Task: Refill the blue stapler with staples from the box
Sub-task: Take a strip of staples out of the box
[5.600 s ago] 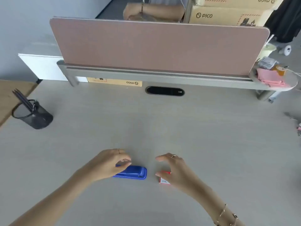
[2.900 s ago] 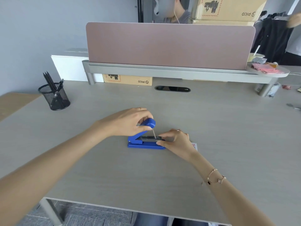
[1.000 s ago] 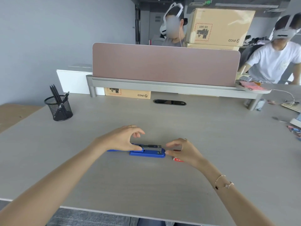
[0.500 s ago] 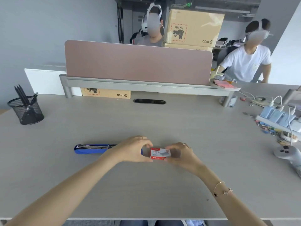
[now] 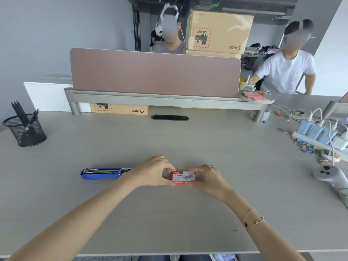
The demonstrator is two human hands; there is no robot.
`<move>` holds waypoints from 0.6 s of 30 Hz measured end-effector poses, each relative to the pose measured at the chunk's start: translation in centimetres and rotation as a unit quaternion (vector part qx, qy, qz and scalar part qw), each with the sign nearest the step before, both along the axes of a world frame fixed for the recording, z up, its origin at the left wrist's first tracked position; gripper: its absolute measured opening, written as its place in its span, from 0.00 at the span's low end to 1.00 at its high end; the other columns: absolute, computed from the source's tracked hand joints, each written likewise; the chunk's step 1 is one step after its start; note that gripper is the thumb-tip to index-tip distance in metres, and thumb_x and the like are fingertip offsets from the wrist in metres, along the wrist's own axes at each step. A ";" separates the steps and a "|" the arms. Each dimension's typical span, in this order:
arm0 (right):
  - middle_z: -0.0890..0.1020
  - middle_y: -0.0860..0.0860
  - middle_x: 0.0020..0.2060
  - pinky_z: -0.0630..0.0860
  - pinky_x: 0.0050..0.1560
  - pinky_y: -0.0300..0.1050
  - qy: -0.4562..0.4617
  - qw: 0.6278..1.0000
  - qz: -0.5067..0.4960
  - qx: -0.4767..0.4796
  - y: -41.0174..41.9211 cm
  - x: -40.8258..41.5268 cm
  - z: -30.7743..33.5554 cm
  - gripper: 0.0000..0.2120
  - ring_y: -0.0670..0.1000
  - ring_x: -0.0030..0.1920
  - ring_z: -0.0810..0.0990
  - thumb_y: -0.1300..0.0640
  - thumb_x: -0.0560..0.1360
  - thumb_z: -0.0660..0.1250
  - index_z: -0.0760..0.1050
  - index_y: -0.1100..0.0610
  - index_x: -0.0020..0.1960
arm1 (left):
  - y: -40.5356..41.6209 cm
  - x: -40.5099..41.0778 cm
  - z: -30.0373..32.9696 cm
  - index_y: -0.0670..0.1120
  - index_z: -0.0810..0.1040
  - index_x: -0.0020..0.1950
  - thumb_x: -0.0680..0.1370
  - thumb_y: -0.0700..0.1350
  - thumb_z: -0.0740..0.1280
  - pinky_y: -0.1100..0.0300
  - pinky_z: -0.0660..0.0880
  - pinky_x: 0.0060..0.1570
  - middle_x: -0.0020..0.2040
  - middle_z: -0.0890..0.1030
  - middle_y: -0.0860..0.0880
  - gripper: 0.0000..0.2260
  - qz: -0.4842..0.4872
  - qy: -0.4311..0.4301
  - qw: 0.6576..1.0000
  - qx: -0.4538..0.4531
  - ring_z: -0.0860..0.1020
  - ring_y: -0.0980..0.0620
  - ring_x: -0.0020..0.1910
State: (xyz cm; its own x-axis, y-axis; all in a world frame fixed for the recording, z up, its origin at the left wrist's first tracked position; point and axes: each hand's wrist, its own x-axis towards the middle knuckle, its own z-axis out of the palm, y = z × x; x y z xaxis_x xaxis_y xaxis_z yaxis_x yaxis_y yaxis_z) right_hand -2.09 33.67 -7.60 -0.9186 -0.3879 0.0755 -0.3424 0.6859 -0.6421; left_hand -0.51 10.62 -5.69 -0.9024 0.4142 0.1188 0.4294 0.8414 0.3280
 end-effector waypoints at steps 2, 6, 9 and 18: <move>0.79 0.43 0.45 0.65 0.62 0.46 -0.004 1.000 0.007 -0.004 0.0 0.1 0.0 0.16 0.50 0.56 0.72 0.49 0.68 0.73 0.77 0.43 0.55 | 0.0 0.1 0.1 0.56 0.80 0.56 0.70 0.61 0.71 0.70 0.66 0.41 0.48 0.81 0.58 0.18 -0.001 -0.002 1.000 -0.005 0.72 0.59 0.48; 0.80 0.43 0.45 0.66 0.64 0.48 -0.009 1.000 -0.004 -0.011 0.4 0.1 -0.1 0.15 0.50 0.56 0.73 0.50 0.68 0.73 0.78 0.44 0.54 | -0.6 0.1 0.4 0.55 0.80 0.57 0.70 0.62 0.70 0.62 0.71 0.45 0.48 0.81 0.57 0.19 0.011 -0.015 1.000 -0.017 0.72 0.58 0.50; 0.78 0.38 0.41 0.68 0.64 0.52 -0.016 0.999 -0.007 -0.028 0.8 0.0 -0.4 0.15 0.50 0.56 0.74 0.52 0.67 0.73 0.78 0.43 0.53 | -1.1 0.1 0.4 0.55 0.79 0.57 0.69 0.61 0.71 0.61 0.72 0.47 0.49 0.81 0.57 0.19 0.019 -0.026 0.999 -0.018 0.72 0.58 0.51; 0.80 0.43 0.46 0.66 0.65 0.50 -0.010 1.000 -0.004 -0.013 0.8 -0.2 -0.2 0.16 0.50 0.56 0.72 0.51 0.68 0.72 0.77 0.44 0.55 | -1.4 0.3 0.4 0.56 0.79 0.55 0.70 0.58 0.72 0.62 0.70 0.46 0.48 0.81 0.57 0.16 0.020 -0.024 0.999 -0.023 0.72 0.58 0.50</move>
